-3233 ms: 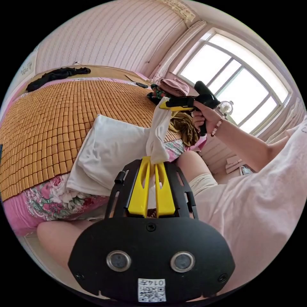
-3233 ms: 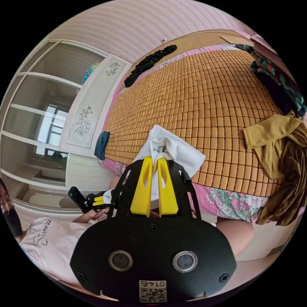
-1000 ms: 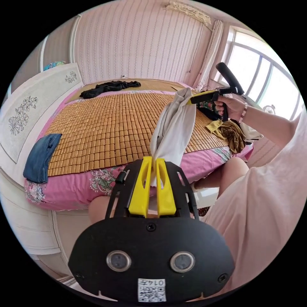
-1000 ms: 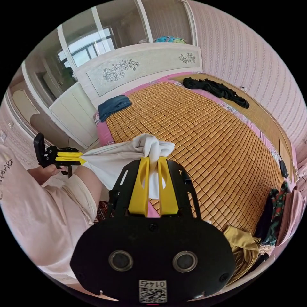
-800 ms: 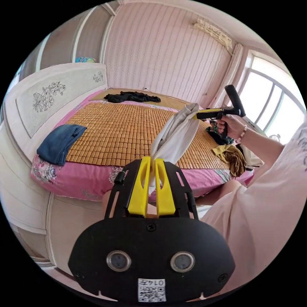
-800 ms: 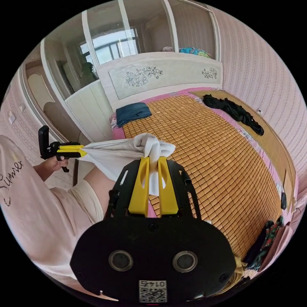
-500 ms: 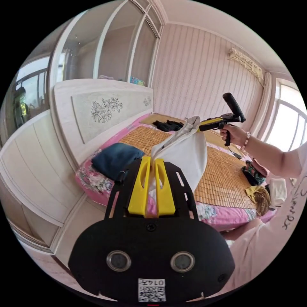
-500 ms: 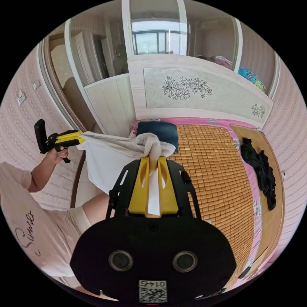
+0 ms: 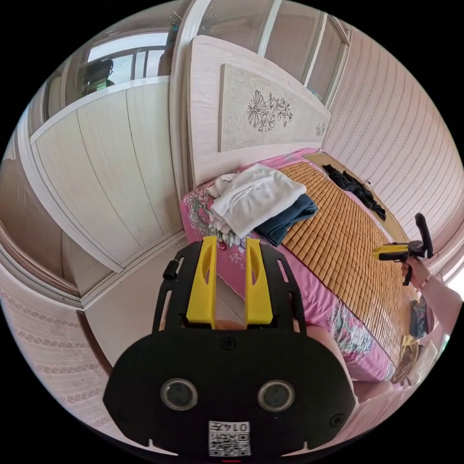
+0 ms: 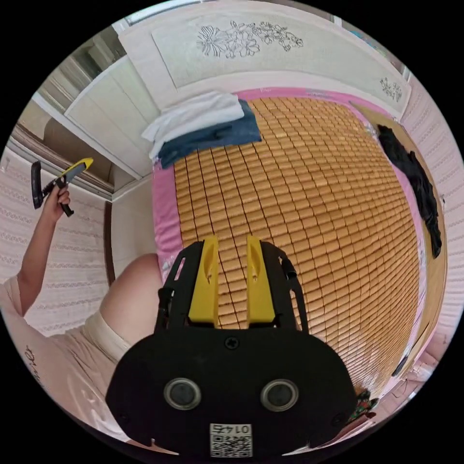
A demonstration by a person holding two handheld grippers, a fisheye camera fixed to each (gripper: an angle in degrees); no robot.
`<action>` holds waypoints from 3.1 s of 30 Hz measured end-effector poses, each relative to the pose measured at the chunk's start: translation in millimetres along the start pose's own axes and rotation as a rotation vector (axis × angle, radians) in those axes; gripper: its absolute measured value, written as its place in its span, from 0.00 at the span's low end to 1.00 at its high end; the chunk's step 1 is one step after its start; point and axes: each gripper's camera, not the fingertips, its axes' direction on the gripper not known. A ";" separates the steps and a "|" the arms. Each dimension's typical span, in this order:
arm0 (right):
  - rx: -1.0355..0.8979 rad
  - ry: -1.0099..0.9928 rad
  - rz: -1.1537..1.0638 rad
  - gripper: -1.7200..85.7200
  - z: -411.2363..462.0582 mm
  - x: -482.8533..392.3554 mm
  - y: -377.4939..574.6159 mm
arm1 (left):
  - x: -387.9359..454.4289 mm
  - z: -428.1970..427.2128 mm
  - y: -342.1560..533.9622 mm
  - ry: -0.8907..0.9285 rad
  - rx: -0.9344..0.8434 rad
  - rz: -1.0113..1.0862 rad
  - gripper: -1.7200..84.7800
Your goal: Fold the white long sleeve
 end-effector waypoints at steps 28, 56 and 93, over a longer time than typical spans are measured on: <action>0.154 0.108 -0.062 0.19 56.2 -39.6 -316.1 | -73.7 224.3 -128.3 0.031 -0.076 0.071 0.10; 0.342 0.167 -0.182 0.10 71.6 -88.6 -365.0 | -100.0 197.0 -119.4 0.252 0.033 0.102 0.12; 0.043 0.213 0.851 0.10 39.7 -52.9 505.9 | 210.9 -72.0 89.7 0.599 0.107 0.621 0.04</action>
